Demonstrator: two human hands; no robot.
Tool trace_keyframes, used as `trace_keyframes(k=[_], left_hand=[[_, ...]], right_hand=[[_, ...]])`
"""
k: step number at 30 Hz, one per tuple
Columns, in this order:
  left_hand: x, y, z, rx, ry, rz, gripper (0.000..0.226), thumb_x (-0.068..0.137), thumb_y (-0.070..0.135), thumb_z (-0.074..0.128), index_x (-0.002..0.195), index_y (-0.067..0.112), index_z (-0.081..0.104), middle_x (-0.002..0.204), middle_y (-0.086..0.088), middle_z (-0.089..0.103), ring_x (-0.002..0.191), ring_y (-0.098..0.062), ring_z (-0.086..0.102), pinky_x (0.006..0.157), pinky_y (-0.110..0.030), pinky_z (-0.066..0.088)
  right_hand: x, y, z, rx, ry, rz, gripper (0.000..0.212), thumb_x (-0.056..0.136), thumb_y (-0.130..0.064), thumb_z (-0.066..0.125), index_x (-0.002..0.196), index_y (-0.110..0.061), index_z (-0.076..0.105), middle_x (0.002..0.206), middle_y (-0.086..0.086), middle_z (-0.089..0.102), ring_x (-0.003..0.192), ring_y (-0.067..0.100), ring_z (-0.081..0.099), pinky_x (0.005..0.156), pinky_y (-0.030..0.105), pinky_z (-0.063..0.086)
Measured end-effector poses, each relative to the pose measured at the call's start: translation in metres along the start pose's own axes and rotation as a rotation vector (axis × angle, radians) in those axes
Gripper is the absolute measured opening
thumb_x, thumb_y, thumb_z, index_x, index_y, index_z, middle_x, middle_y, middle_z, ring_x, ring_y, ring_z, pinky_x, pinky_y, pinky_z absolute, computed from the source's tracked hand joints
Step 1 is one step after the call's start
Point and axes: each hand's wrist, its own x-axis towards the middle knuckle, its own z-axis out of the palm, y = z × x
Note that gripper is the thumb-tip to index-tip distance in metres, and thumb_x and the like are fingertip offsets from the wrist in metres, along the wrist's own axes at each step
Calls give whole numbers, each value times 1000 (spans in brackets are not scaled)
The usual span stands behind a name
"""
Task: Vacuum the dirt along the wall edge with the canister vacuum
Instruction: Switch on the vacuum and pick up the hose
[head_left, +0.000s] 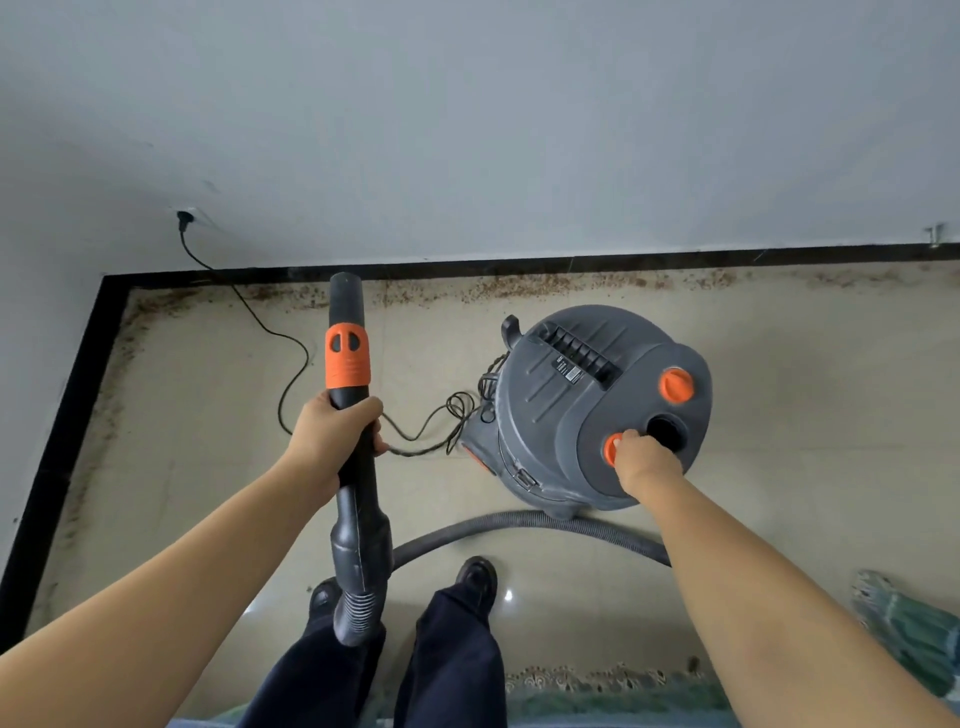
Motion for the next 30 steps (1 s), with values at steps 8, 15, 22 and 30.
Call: trace_keyframes(k=[8, 15, 22, 30], left_hand=[[-8, 8, -1, 25, -4, 60, 11, 79, -1, 57, 83, 7, 50, 53, -4, 54, 41, -17, 52, 57, -33, 54], [-24, 39, -26, -110, -45, 81, 9, 85, 2, 60, 88, 6, 52, 64, -9, 55, 48, -18, 55, 62, -34, 57], [-52, 71, -82, -203, -42, 166, 14, 89, 27, 62, 88, 14, 59, 73, -2, 51, 64, -14, 49, 61, -26, 43], [-75, 68, -200, -326, 79, 236, 15, 92, 30, 61, 94, 16, 58, 77, -2, 48, 71, -15, 48, 71, -27, 43]], right_hand=[[-1, -6, -19, -112, -176, 41, 43, 95, -13, 48, 137, -4, 44, 136, 13, 53, 124, 32, 51, 100, 39, 43], [-73, -97, -106, 79, 18, -383, 31, 101, -34, 39, 110, -10, 56, 91, 3, 55, 87, 19, 55, 74, 33, 38], [-191, -226, -178, 525, -118, -977, 36, 98, -40, 50, 123, -17, 62, 123, -2, 65, 111, 11, 58, 92, 25, 43], [-274, -358, -125, 528, -365, -1130, 24, 98, -28, 52, 116, -12, 53, 113, 14, 66, 108, 26, 62, 98, 45, 47]])
